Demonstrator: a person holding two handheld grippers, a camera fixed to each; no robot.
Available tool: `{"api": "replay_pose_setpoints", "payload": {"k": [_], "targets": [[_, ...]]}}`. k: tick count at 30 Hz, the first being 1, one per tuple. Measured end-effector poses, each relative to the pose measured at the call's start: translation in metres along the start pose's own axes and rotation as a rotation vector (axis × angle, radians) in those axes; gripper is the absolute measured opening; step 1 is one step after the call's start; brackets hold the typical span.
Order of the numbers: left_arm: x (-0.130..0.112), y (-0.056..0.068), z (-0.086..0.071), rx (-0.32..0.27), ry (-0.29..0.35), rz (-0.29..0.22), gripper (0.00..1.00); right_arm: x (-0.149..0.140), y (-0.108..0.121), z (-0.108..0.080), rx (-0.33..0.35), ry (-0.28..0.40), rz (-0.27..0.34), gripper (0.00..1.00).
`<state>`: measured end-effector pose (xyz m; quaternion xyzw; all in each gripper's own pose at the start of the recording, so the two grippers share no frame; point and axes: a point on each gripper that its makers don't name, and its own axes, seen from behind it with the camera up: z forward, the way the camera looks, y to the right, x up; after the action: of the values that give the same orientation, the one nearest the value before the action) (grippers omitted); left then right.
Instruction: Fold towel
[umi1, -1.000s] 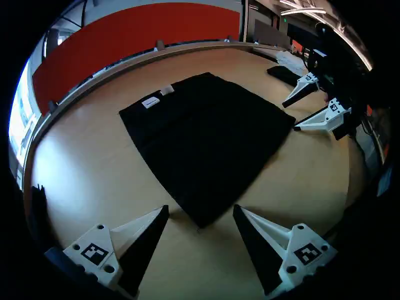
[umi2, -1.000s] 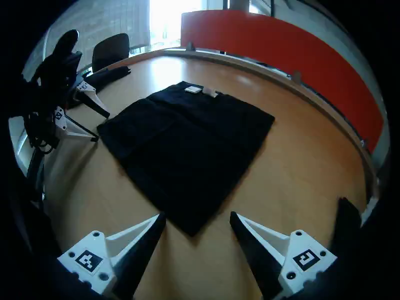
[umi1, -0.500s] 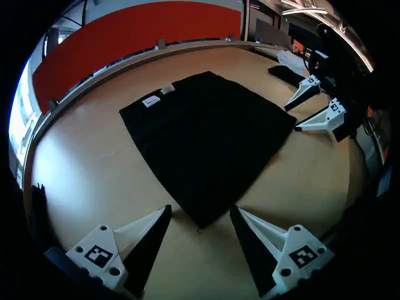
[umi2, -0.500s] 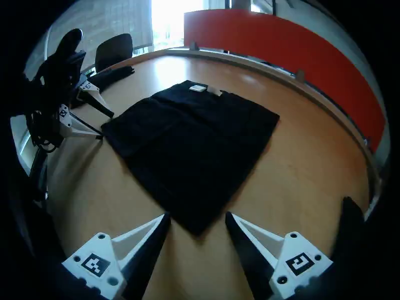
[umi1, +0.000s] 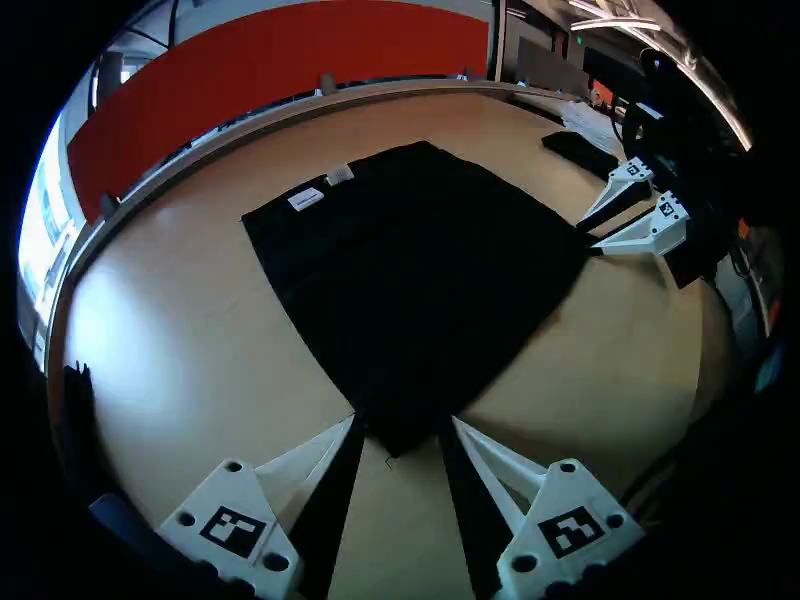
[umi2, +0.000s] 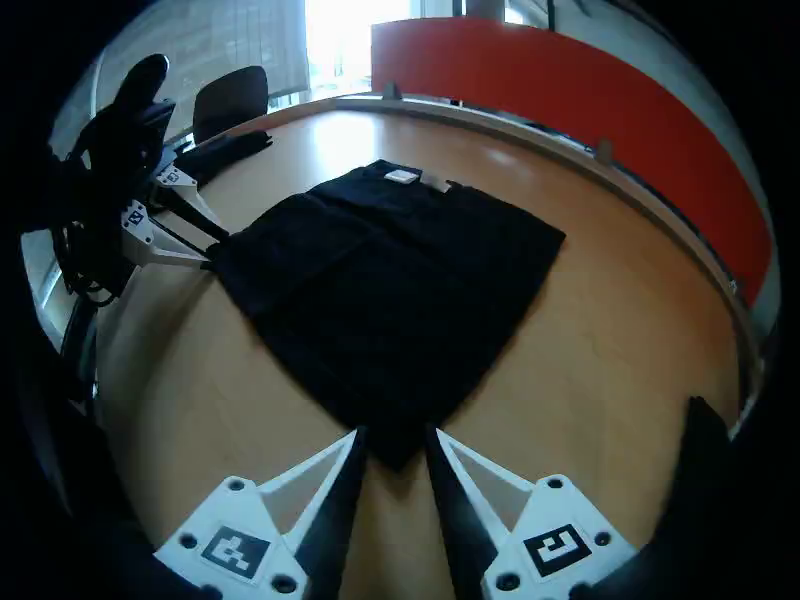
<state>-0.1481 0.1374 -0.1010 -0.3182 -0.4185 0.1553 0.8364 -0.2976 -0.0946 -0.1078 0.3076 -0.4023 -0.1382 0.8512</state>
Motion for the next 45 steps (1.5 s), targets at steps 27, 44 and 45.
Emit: {"api": "replay_pose_setpoints", "payload": {"k": [27, 44, 45], "targets": [[0.018, 0.006, -0.015, 0.007, 0.023, -0.063, 0.1, 0.019, -0.001, -0.015, -0.01, 0.03, 0.036, 0.15], [0.054, 0.016, -0.06, 0.014, 0.052, -0.081, 0.1, 0.057, -0.002, -0.062, -0.035, 0.101, 0.027, 0.15], [0.056, 0.017, -0.063, 0.014, 0.053, -0.083, 0.1, 0.059, -0.003, -0.065, -0.035, 0.103, 0.025, 0.15]]}}
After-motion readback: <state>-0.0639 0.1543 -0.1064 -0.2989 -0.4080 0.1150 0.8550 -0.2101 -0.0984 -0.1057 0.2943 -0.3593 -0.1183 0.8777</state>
